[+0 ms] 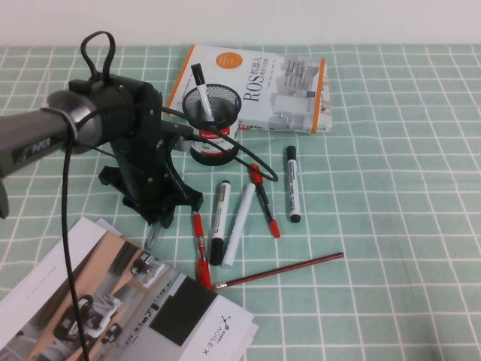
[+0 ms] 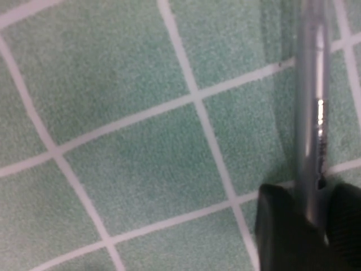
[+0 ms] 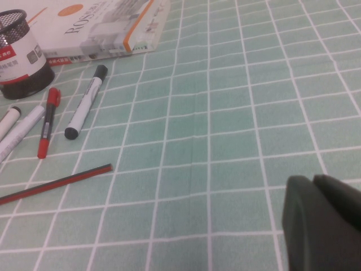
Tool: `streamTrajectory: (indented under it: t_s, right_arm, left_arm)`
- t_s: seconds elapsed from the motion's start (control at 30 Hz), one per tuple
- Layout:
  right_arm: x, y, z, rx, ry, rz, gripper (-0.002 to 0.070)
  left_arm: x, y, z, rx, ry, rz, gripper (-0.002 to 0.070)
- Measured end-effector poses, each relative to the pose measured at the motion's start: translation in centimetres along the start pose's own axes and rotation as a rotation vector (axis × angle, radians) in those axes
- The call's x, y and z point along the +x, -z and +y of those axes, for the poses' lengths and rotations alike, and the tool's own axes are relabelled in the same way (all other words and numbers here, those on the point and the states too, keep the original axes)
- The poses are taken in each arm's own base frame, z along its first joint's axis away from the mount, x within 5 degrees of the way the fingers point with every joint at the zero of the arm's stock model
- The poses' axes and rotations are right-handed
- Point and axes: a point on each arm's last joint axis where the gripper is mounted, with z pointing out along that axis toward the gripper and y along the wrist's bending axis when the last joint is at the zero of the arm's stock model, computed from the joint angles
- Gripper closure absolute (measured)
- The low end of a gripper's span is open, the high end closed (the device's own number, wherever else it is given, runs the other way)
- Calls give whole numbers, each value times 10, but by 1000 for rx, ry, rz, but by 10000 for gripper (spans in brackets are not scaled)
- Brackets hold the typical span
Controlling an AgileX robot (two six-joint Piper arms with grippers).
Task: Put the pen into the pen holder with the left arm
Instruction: Pick up the pen on the table
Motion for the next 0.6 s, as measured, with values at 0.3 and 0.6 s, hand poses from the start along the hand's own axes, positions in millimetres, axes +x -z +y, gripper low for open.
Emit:
streamTrajectory:
  t_s: [0.3,0.6]
  right_arm:
    - [0,0,0,0,0,0,696]
    - [0,0,0,0,0,0,696]
  left_arm:
    - [0,0,1,-10,-21,9,626]
    - [1,61,1,-4,-50,-159,626]
